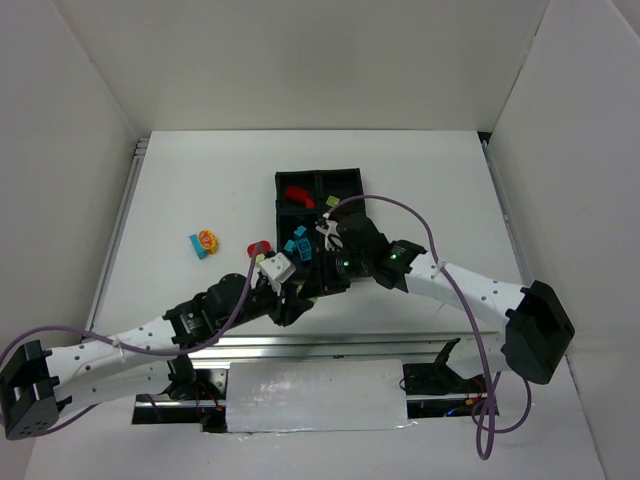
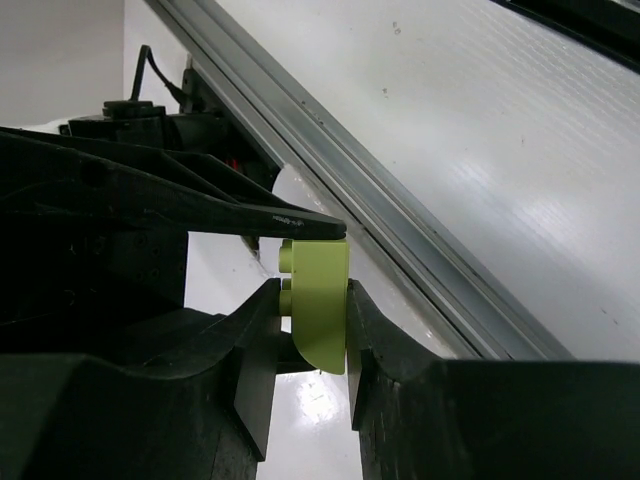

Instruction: Sort the legos into containers by color

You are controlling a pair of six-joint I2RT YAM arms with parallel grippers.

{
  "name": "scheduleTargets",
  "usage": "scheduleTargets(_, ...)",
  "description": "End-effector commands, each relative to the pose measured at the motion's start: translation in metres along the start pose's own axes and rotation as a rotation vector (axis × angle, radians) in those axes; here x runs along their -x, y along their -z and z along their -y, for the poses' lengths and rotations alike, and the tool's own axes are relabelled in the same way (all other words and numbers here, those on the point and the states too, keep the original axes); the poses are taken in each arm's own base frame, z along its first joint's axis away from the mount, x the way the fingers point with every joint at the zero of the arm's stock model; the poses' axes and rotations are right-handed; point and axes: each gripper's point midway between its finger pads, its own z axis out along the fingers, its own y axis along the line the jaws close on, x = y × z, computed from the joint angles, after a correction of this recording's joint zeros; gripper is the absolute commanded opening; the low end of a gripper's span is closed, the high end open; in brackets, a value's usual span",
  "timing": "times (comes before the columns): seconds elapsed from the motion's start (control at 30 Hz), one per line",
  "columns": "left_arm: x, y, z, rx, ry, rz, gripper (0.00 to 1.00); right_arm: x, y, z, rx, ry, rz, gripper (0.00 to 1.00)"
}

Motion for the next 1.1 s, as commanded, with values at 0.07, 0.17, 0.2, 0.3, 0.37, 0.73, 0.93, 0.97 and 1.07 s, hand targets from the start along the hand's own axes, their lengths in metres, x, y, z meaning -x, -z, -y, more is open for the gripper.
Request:
scheduleTargets(0.07,0.042,0.003,0.004,0.002,-0.023,0.146,0.14,-0.001,0.001,-0.020,0.080,0.032,-0.009,0.07)
scheduleTargets(0.17,0.040,0.003,0.001,0.015,-0.021,0.141,0.20,0.000,0.002,-0.024,0.096,0.032,-0.004,0.00)
scheduleTargets(0.2,0.041,0.004,0.001,0.019,-0.019,0.144,0.23,0.001,0.003,-0.024,0.096,0.031,0.002,0.00)
scheduleTargets(0.3,0.039,0.003,-0.003,0.039,-0.006,0.142,0.70,0.003,0.004,-0.027,0.103,0.033,0.012,0.00)
scheduleTargets(0.37,0.040,0.003,-0.011,0.091,0.018,0.146,0.99,0.005,0.004,-0.026,0.097,0.033,0.023,0.00)
scheduleTargets(0.73,0.072,0.036,-0.059,0.480,0.234,0.138,0.99,0.109,0.027,0.033,-0.119,-0.032,0.282,0.00)
scheduleTargets(0.93,0.078,0.080,-0.085,0.738,0.394,0.123,1.00,0.187,0.041,0.086,-0.358,-0.078,0.431,0.00)
scheduleTargets(0.97,0.067,0.089,-0.091,0.800,0.377,0.071,1.00,0.196,0.037,0.107,-0.418,-0.099,0.432,0.00)
scheduleTargets(1.07,0.064,0.095,-0.089,0.824,0.377,-0.001,1.00,0.232,0.040,0.142,-0.583,-0.122,0.468,0.00)
